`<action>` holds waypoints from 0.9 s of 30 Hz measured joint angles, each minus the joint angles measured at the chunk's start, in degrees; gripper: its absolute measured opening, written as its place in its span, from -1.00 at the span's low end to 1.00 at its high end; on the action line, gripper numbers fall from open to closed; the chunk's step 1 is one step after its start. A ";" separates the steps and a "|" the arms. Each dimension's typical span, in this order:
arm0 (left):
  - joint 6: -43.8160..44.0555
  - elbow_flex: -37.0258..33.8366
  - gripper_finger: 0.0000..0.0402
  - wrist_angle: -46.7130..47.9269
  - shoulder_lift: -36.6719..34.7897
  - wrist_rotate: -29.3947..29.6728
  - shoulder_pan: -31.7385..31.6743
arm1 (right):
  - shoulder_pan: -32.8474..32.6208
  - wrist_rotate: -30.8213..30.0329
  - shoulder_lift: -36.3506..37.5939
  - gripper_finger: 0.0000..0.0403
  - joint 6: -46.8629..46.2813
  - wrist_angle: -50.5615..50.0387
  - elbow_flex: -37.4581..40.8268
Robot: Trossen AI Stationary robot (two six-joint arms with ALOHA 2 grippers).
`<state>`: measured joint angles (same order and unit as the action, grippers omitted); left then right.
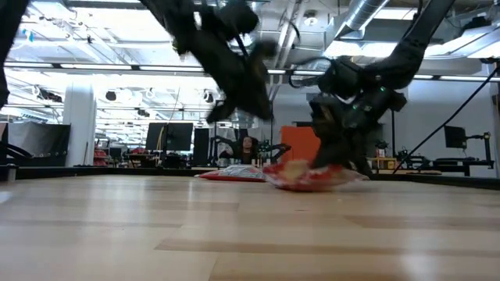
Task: Sort popcorn bags into baskets
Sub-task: Put the red popcorn pack into the blue bin
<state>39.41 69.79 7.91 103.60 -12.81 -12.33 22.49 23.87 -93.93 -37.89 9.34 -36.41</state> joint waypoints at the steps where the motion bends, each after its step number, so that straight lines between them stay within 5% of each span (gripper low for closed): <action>1: -0.84 0.34 -1.00 3.12 -2.78 0.04 0.03 | -0.91 0.22 0.00 -0.94 -0.01 -0.06 -0.85; 8: -1.69 0.92 -1.00 16.04 -24.50 5.31 2.65 | -10.49 -1.46 -1.12 -0.93 0.15 -1.65 -13.17; 14: -0.93 0.93 -1.00 23.24 -41.72 16.46 6.23 | -17.34 -6.22 -6.00 -0.92 0.98 -3.19 -29.56; 20: -0.67 0.97 -1.00 28.93 -54.17 28.62 9.51 | -21.83 -6.43 -17.84 -0.89 1.00 -7.22 -48.96; 27: 0.13 0.95 -1.00 34.89 -62.42 30.83 10.45 | -27.55 -5.73 -34.08 -0.87 0.87 -14.58 -74.56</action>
<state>39.54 70.74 42.80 41.18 18.02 -1.89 -5.07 18.14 -128.01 -37.02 -5.25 -110.97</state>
